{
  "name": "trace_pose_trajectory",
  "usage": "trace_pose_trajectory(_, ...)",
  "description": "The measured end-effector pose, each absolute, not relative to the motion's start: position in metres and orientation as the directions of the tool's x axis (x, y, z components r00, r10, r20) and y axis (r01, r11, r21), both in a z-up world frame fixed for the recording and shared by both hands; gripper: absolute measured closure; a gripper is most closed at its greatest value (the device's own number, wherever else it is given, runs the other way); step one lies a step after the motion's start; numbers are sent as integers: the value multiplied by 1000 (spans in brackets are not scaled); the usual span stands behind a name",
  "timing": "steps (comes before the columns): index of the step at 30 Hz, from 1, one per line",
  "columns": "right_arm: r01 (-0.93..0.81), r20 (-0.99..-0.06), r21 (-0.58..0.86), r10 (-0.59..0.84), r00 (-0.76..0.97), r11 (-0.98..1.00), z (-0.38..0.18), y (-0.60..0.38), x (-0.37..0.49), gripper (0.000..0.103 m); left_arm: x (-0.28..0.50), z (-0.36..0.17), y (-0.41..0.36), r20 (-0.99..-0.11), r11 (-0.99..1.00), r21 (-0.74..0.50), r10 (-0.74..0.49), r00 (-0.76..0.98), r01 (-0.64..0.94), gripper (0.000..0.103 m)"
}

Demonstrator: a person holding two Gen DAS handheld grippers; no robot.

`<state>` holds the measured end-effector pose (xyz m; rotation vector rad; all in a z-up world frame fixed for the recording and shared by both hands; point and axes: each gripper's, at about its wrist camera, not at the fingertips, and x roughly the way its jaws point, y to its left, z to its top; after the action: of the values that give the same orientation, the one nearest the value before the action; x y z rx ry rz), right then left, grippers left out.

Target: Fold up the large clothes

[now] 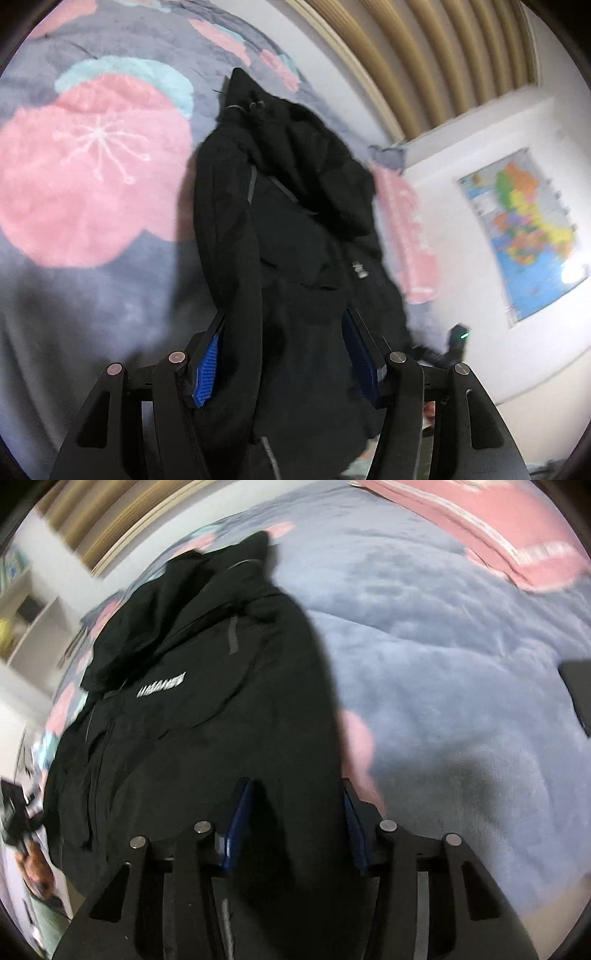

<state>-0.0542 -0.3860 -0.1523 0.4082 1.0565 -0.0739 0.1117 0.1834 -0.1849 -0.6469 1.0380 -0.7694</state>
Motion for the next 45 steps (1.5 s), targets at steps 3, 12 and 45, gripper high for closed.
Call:
trace_pose_trajectory(3, 180, -844, 308, 181, 505, 934, -141, -368, -62, 56, 104, -184, 179, -512, 584, -772, -806, 298, 252, 42)
trace_pose_trajectory(12, 152, -862, 341, 245, 444, 928, -156, -361, -94, 56, 55, -202, 168, -674, 707, -649, -706, 218, 283, 43)
trace_pose_trajectory(45, 11, -644, 521, 385, 661, 853, -61, -391, -54, 86, 97, -87, 160, -415, 614, -670, -776, 475, 418, 93)
